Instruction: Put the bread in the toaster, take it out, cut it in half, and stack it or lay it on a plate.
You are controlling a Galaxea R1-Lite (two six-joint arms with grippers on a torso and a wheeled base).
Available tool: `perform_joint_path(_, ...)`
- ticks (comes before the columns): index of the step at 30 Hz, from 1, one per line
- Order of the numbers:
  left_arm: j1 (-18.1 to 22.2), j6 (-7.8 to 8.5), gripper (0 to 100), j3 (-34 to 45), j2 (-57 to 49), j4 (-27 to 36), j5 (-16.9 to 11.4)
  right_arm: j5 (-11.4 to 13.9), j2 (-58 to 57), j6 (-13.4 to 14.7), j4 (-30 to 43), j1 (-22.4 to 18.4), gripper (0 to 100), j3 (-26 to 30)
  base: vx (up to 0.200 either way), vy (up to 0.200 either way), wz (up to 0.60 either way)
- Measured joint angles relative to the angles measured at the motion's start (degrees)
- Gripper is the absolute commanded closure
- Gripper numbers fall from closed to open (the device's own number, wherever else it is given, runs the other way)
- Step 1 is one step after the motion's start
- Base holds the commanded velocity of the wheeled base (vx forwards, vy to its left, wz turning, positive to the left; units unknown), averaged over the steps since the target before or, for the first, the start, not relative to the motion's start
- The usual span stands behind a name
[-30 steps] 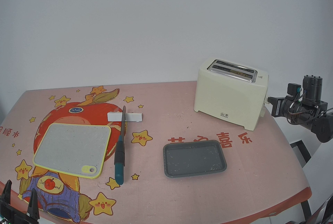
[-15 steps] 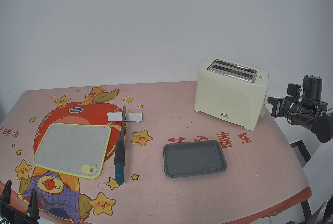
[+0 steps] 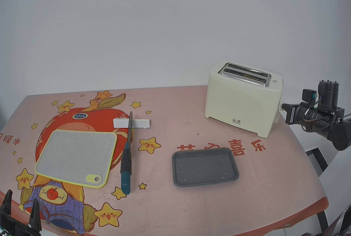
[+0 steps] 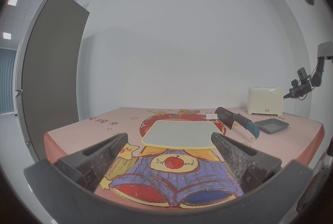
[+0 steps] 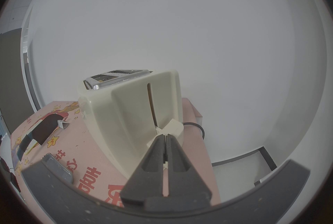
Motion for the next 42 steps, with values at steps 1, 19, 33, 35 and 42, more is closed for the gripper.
perform_joint_path(1, 0.00, 0.00, 0, 0.00, 0.00, 0.02, 0.00, 0.00, 0.00, -0.02, 0.00, 0.00, 100, 0.00, 0.000, 0.000, 0.00)
perform_joint_path(19, 0.00, 0.00, 0, 0.00, 0.00, 0.00, 0.00, -0.13, 0.44, -0.28, -0.18, 0.50, 100, 0.61, 0.000, 0.000, 0.00)
perform_joint_path(33, 0.00, 0.00, 0, 0.00, 0.00, 0.00, -0.02, -0.05, -2.17, -0.13, -0.34, 0.55, 100, 0.13, 0.000, 0.000, 0.00)
perform_joint_path(35, 0.00, 0.00, 0, 0.00, 0.00, 0.00, 0.00, -0.06, -2.89, -0.09, -0.40, 0.48, 100, 0.00, 0.000, 0.000, 0.00)
perform_joint_path(42, 0.00, 0.00, 0, 0.00, 0.00, 0.00, -0.02, -0.06, -5.23, 0.05, -0.54, 0.48, 100, -0.22, 0.000, 0.000, 0.00)
